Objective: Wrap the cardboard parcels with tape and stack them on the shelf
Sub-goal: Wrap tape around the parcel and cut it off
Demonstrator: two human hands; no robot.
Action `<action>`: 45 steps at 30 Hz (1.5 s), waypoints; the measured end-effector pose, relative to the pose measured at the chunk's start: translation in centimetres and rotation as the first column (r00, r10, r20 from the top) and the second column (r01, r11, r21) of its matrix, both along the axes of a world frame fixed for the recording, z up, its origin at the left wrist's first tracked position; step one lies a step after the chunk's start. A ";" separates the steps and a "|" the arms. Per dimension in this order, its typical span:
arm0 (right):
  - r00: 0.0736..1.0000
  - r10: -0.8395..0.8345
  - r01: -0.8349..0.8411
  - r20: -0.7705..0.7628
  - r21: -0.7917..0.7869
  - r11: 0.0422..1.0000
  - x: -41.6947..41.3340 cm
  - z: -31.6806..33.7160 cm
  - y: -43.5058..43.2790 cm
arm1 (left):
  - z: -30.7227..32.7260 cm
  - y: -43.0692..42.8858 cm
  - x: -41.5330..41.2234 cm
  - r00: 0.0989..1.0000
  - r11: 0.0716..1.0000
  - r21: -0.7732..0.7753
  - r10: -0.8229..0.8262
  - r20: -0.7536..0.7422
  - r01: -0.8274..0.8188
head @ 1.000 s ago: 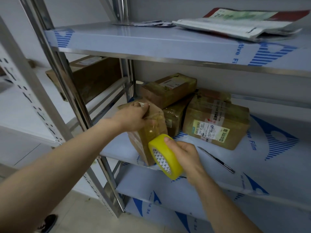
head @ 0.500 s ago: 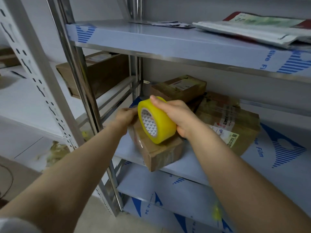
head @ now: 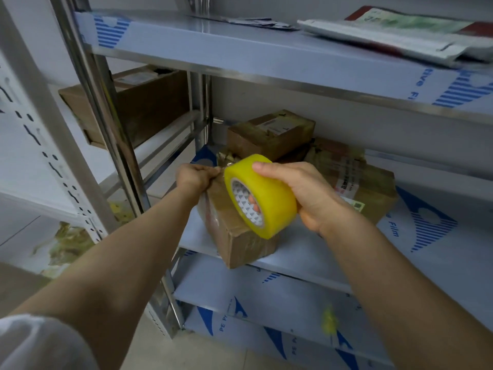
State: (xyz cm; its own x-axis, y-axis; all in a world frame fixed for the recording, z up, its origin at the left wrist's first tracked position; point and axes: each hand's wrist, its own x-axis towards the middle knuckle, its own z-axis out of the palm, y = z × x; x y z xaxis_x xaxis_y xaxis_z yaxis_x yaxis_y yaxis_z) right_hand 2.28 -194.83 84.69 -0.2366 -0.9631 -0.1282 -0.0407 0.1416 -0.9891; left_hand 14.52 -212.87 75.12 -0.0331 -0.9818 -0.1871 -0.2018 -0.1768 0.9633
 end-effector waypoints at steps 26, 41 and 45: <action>0.913 -0.274 0.316 -0.301 0.099 0.944 0.3 -13.9 9.2 | 2.1 0.6 -3.7 0.386 0.830 -0.269 0.071 0.920 0.488; 0.913 -0.308 0.340 -0.268 0.084 0.936 -0.3 -15.1 8.4 | 1.6 -0.7 -7.0 0.315 0.829 -0.206 0.039 0.948 0.519; 0.929 -0.301 0.327 -0.214 0.094 0.941 -0.5 -15.0 8.0 | 2.4 3.2 -7.2 0.365 0.843 -0.124 -0.090 0.927 0.523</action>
